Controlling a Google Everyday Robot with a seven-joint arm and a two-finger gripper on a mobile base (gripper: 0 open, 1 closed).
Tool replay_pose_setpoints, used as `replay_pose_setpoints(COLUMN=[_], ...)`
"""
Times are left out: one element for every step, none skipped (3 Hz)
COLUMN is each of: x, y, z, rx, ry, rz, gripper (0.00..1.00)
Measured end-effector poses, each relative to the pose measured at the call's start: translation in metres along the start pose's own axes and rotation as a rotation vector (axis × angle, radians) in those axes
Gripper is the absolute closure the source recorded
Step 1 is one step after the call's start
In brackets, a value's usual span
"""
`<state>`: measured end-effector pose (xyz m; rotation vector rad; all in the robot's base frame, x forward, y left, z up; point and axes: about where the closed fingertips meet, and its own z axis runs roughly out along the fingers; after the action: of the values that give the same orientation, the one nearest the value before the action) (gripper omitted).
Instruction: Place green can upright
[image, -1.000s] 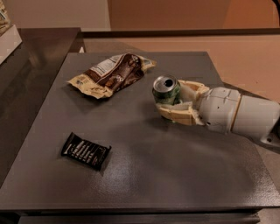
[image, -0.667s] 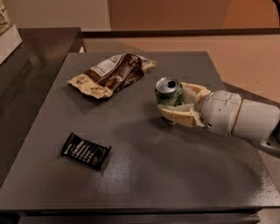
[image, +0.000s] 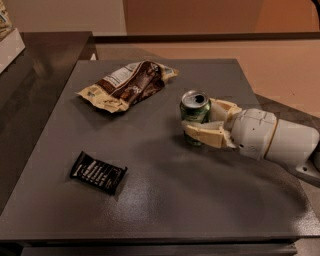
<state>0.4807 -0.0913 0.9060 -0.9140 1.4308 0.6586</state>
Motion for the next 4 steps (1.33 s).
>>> replay_pose_setpoints(x=[0.0034,0.0061,0.0094,0.0128], y=[-0.0001,-0.0011,-0.0012,-0.0013], z=[-0.0014,-0.0027,-0.0022,-0.0017], rx=[0.005,0.012,0.014,0.015], ry=[-0.021,-0.03,-0.031,-0.039], rz=[0.034,0.06,0.079,0.091], gripper=[1.0,1.0,0.84,0.59])
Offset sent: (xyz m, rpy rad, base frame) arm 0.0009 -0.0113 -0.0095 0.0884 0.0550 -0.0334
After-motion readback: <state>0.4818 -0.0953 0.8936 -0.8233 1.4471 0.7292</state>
